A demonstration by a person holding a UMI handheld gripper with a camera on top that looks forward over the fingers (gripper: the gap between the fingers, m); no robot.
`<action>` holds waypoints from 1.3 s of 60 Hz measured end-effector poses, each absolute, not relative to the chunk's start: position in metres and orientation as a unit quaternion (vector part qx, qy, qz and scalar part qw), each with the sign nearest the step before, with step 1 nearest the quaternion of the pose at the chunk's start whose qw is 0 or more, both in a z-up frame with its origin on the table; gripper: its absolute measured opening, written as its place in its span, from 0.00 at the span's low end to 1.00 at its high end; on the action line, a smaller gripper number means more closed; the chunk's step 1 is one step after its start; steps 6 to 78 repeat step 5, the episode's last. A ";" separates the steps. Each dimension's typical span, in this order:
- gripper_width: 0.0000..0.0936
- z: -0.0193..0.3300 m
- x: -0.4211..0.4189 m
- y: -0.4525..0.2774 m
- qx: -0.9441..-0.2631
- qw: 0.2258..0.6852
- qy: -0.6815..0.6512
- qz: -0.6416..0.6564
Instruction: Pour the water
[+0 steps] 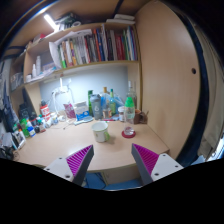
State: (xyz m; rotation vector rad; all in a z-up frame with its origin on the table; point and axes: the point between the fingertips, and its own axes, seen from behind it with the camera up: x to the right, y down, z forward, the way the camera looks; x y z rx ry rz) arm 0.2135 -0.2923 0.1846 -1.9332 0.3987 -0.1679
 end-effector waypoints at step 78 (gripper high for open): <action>0.90 0.207 0.186 -0.323 -0.815 0.549 0.170 -0.070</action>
